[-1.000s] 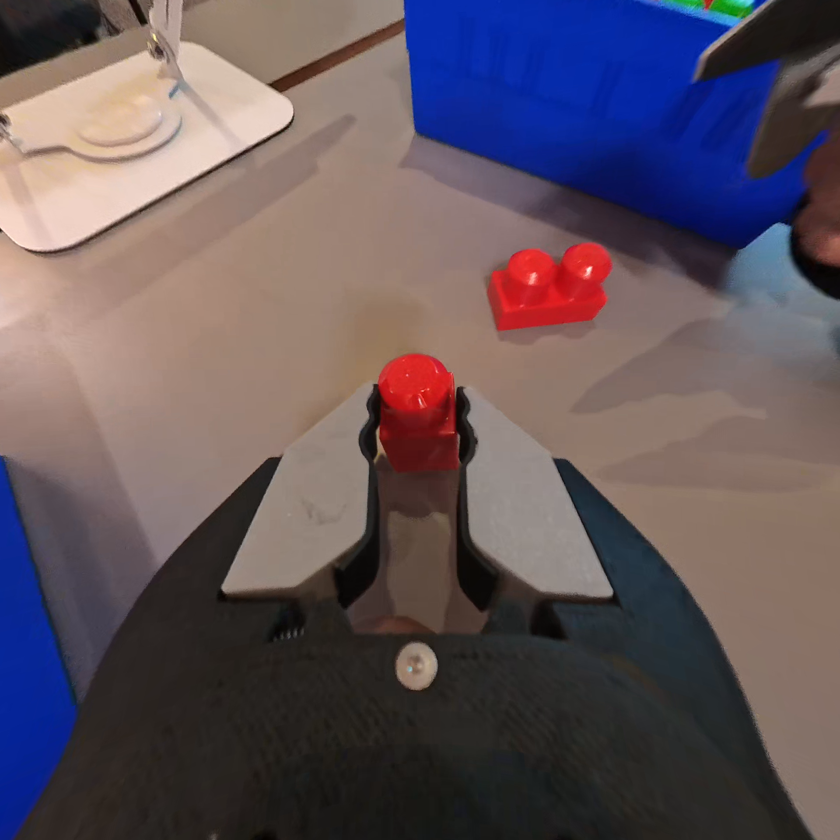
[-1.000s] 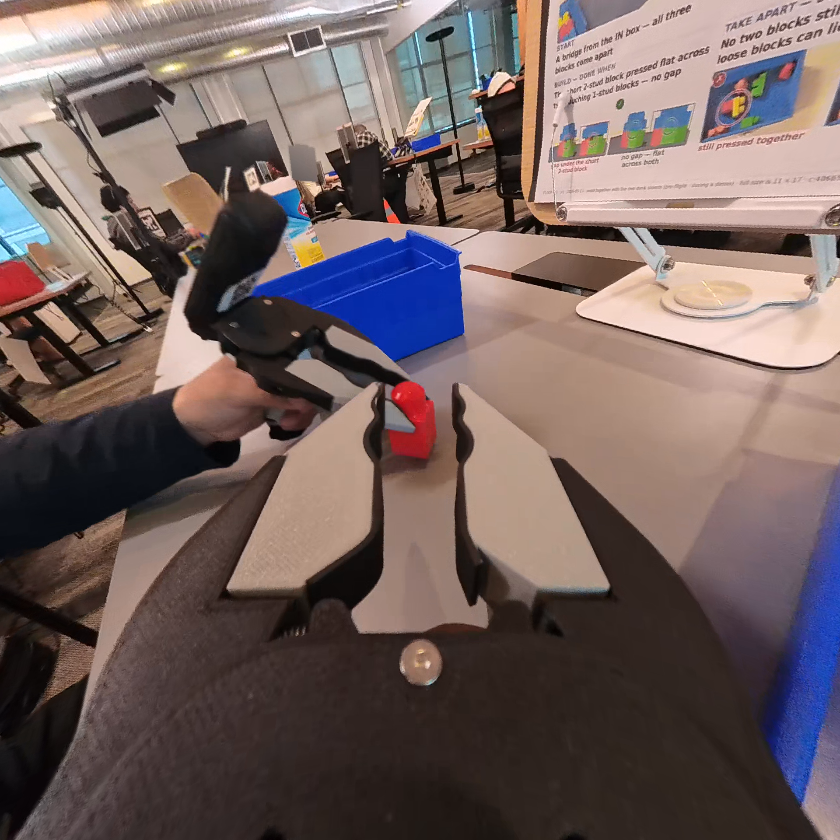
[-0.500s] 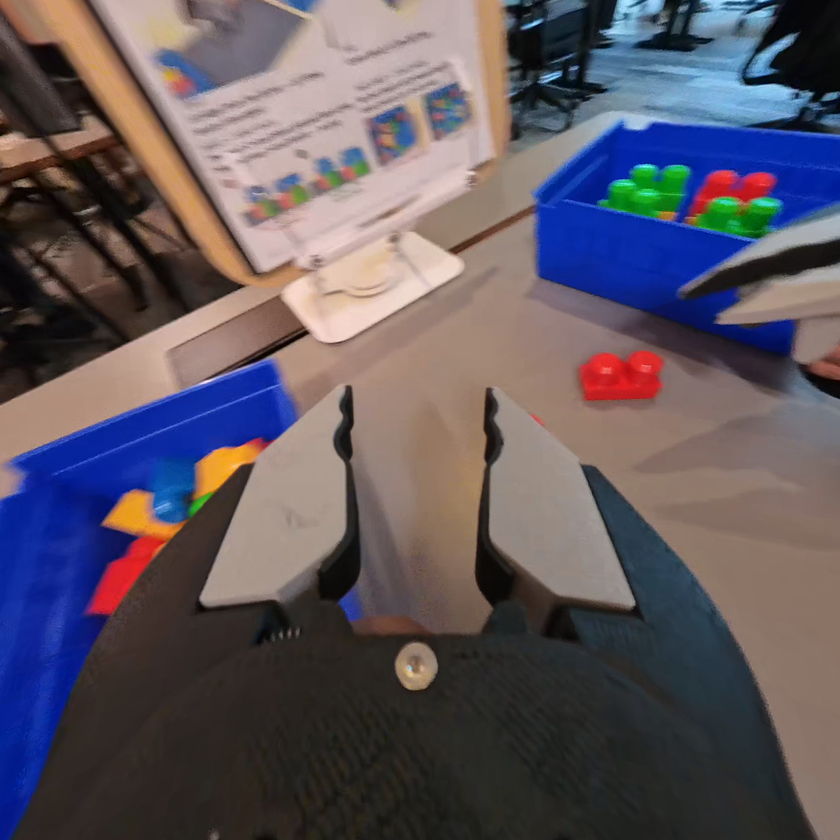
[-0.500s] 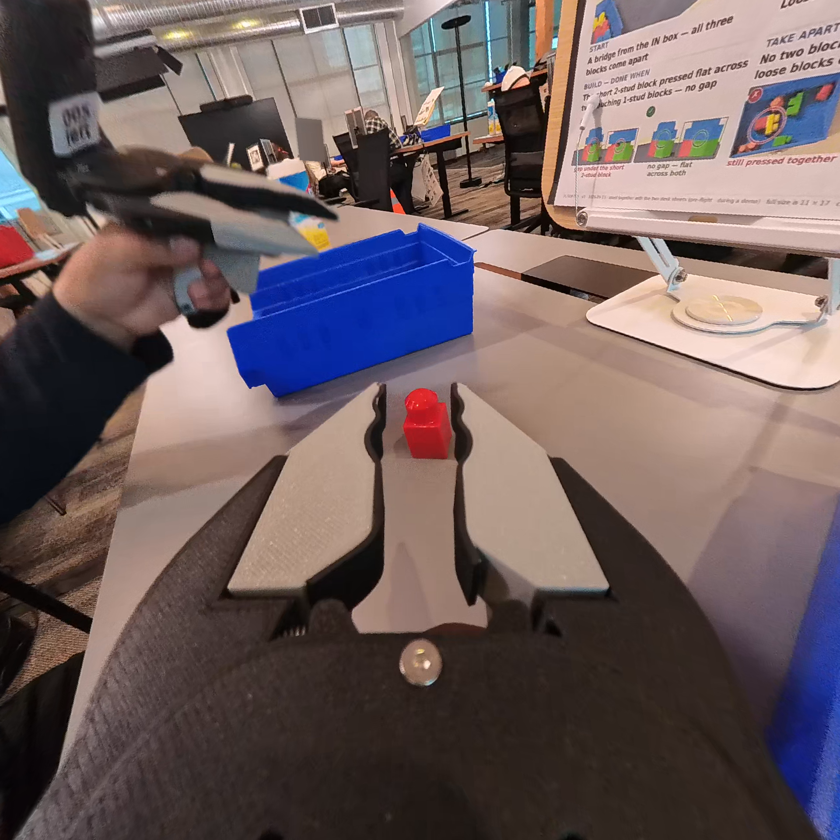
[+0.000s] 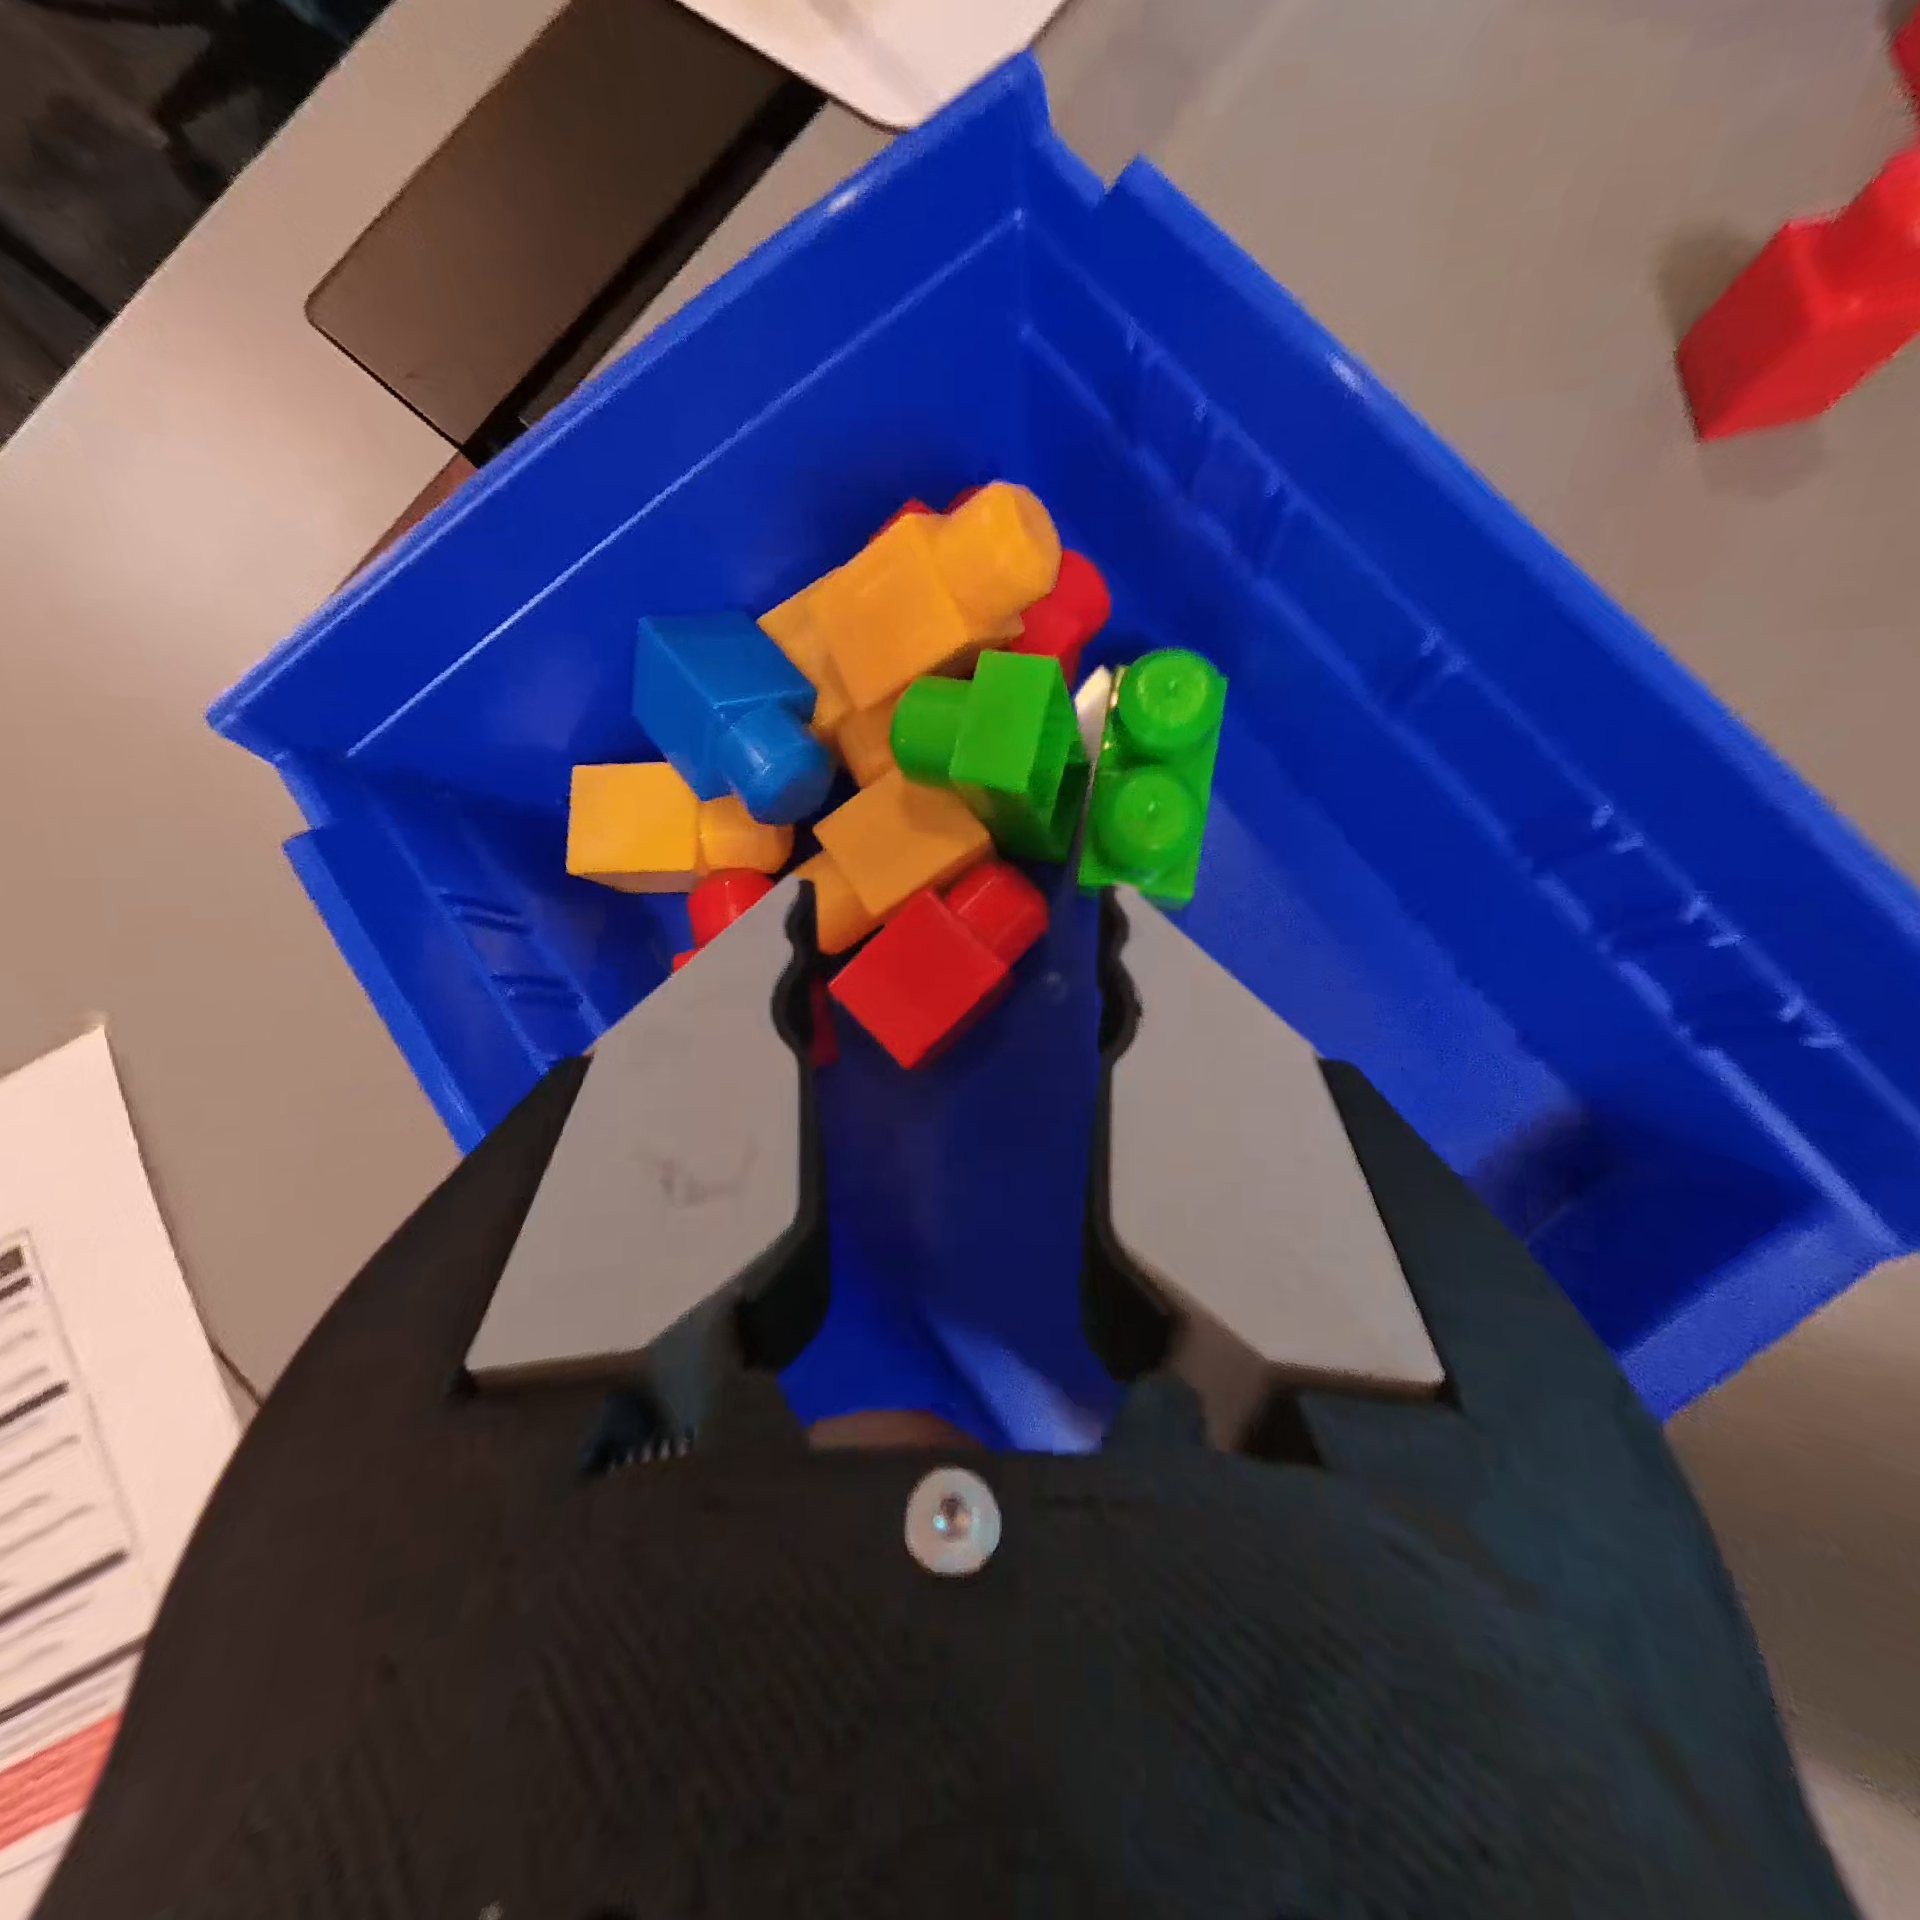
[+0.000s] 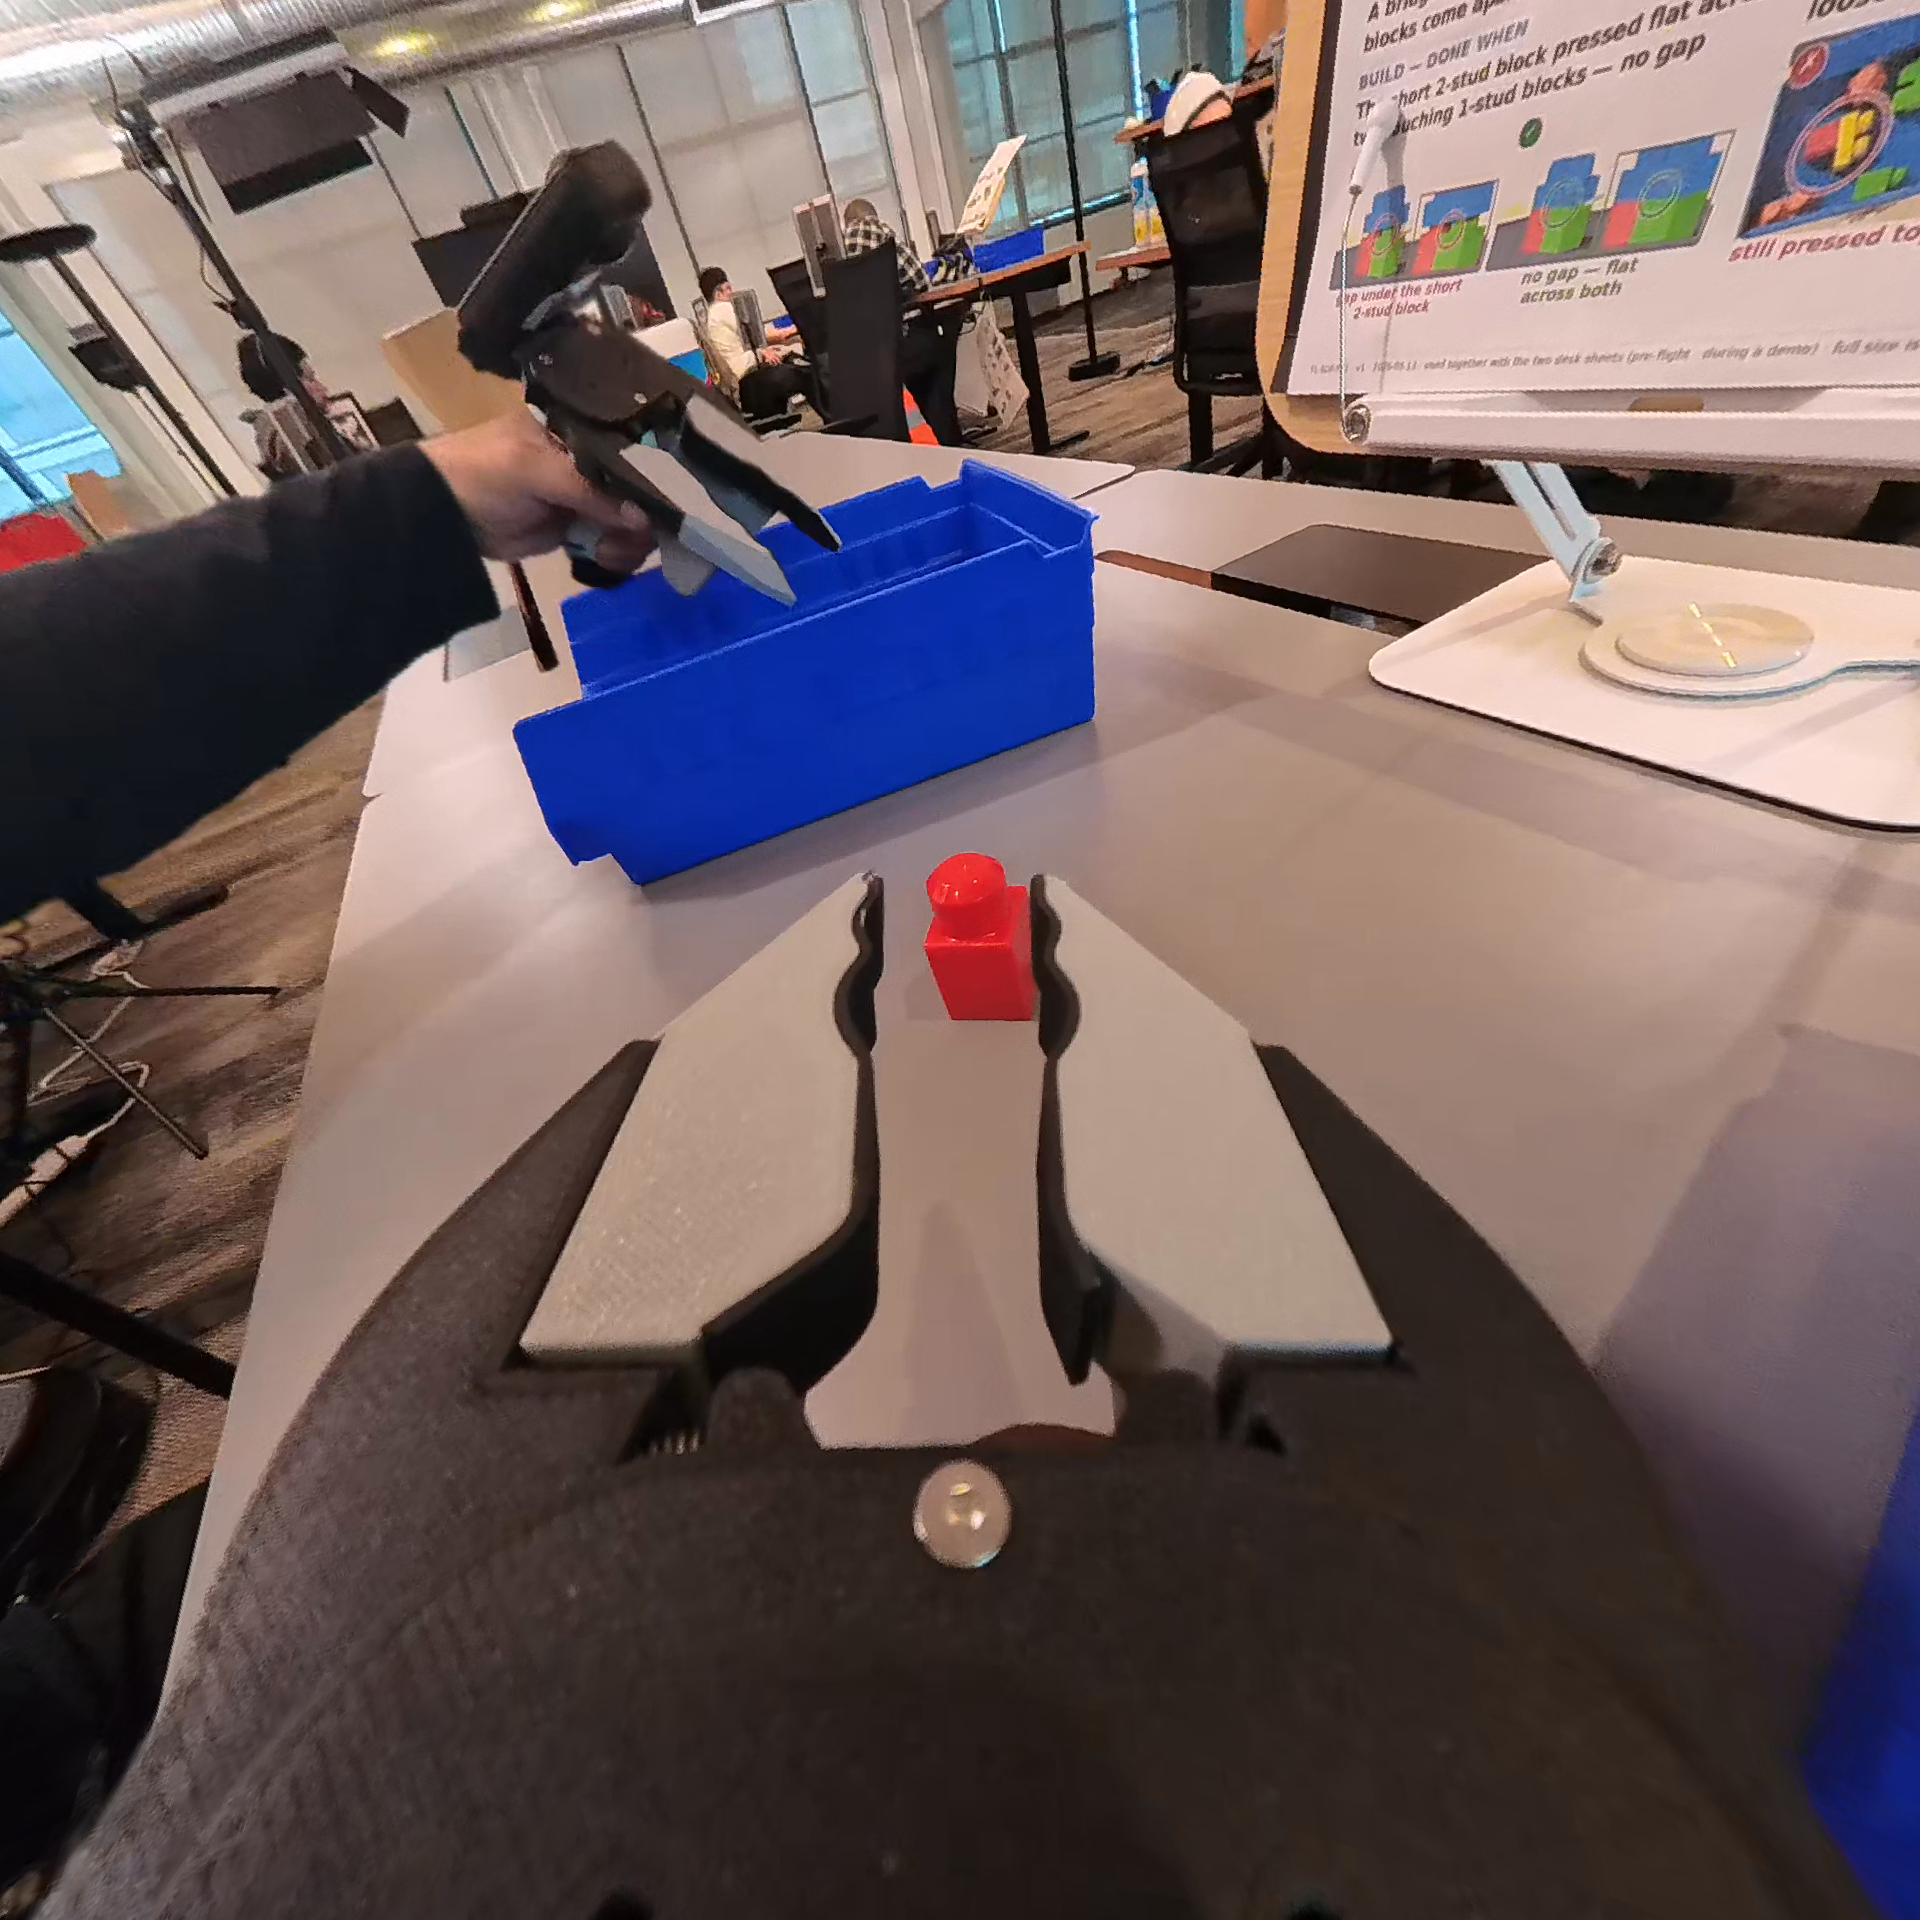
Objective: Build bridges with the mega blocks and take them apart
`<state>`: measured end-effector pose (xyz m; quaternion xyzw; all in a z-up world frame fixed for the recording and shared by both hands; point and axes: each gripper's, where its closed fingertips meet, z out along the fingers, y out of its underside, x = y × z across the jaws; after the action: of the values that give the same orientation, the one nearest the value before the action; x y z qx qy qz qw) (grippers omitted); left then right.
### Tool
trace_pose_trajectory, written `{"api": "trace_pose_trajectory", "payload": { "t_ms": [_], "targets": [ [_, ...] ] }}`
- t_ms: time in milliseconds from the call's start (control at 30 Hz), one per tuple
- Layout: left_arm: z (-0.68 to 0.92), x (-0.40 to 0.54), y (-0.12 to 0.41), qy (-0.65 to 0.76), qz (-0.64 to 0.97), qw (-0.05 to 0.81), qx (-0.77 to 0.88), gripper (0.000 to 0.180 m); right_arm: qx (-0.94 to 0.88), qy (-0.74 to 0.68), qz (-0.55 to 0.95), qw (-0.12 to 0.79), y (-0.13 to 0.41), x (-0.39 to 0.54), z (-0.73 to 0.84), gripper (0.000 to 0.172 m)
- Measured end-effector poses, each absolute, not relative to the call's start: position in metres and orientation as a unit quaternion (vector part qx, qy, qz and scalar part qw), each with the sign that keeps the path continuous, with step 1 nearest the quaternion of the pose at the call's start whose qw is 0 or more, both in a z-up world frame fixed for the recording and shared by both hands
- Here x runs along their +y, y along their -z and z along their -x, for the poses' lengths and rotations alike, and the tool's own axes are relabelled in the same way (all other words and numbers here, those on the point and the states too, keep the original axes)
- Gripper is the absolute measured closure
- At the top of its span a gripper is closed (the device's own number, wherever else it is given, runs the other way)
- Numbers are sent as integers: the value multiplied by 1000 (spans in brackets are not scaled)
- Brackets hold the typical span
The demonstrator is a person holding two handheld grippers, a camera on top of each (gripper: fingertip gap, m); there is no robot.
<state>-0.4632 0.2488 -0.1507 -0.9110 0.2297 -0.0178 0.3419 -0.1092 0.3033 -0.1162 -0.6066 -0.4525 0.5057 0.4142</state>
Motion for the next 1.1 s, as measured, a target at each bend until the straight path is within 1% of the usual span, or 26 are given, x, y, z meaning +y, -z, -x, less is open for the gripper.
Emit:
{"api": "trace_pose_trajectory", "payload": {
  "t_ms": [67,133,233,300,400,433,467,600,633,700,900,1000,1100],
  "targets": [
    [466,249,161,7,914,306,265,128,-452,-509,608,409,118,303,110,147],
    [474,246,181,-17,920,251,299,128,-454,-509,609,405,119,302,111,147],
    [487,242,208,-54,927,166,332,122,-458,-503,611,404,122,302,112,147],
    [488,244,215,-75,917,141,365,123,-458,-505,612,401,123,302,113,147],
    [492,247,227,-110,909,100,390,117,-456,-510,613,396,124,302,114,147],
    [494,245,232,-119,908,80,393,119,-456,-511,613,395,124,302,114,147],
    [494,246,232,-122,906,77,397,134,-455,-512,613,395,124,302,113,147],
    [496,238,228,-148,898,68,409,141,-450,-517,611,398,120,303,111,147],
    [495,236,225,-147,900,74,404,143,-448,-520,610,396,120,302,111,147],
    [489,234,210,-142,904,115,387,144,-445,-530,609,388,119,300,111,147],
    [424,238,128,-80,872,348,334,146,-451,-546,595,380,113,289,114,146],
    [376,238,91,-43,837,447,313,145,-463,-552,582,377,112,280,116,143],
    [307,234,70,16,799,513,313,146,-486,-557,561,373,112,267,121,139]
  ]
}}
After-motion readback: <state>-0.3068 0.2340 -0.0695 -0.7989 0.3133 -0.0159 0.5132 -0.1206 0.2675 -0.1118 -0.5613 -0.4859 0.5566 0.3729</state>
